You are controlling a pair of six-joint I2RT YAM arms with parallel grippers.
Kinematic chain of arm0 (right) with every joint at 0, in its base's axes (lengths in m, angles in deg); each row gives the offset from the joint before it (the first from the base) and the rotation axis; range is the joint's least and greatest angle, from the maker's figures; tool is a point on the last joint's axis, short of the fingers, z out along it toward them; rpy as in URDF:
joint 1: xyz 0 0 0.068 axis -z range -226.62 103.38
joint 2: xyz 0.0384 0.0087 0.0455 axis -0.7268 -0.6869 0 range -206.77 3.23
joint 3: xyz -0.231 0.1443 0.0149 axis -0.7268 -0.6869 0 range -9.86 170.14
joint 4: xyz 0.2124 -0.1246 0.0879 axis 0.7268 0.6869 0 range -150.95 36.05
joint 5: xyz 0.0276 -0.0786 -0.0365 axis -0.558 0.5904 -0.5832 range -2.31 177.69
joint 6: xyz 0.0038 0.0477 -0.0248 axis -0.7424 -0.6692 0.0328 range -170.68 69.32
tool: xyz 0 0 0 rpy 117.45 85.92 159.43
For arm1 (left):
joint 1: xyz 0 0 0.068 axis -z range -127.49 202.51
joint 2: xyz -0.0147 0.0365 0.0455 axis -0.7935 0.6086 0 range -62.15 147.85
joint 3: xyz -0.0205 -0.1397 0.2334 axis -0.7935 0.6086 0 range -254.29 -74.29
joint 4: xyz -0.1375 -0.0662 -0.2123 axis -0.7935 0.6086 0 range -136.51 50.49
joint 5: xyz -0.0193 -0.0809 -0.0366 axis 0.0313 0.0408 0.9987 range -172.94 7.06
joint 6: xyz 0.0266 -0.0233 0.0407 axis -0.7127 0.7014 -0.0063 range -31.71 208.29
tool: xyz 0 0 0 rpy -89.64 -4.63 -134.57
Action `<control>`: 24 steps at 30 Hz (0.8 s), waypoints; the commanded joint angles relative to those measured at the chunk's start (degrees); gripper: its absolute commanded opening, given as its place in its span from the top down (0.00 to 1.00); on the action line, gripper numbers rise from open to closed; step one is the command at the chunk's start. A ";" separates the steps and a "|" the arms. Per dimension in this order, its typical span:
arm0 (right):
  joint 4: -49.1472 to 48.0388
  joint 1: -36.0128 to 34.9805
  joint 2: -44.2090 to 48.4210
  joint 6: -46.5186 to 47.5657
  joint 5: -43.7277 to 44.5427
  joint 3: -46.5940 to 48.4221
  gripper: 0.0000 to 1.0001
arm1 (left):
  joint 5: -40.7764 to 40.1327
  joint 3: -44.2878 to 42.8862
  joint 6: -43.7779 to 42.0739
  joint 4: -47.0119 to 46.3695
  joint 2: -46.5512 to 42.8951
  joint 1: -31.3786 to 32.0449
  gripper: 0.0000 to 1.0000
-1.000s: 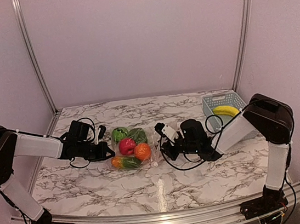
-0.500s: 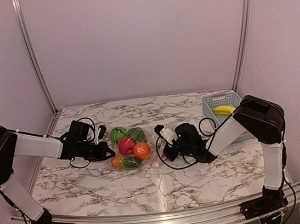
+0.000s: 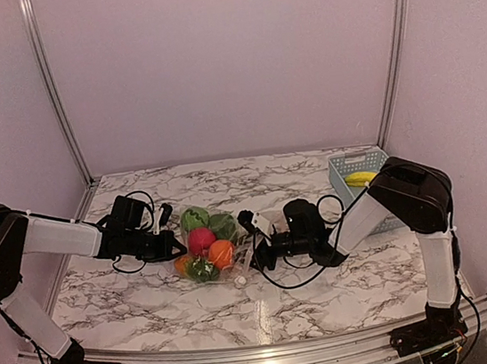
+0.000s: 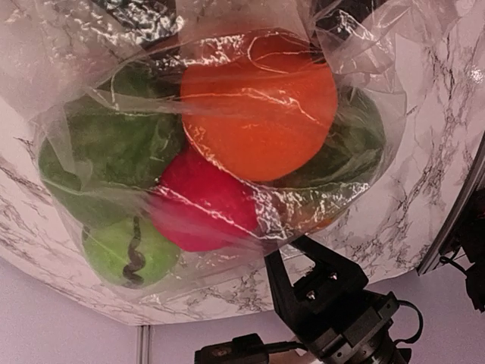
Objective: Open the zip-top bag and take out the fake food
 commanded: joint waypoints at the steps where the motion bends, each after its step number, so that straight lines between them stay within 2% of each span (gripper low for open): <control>1: -2.74 -0.56 2.83 -1.14 -6.47 -1.07 0.40 | 1.39 -1.18 -0.42 0.07 1.05 0.08 1.00; 15: 8.11 -4.41 -2.30 1.08 0.34 7.87 0.19 | 1.74 -0.87 0.37 -0.95 1.75 0.62 1.00; 24: 14.93 -5.23 -5.32 2.31 8.11 9.75 0.20 | 1.24 -1.01 0.11 -0.56 1.66 0.62 1.00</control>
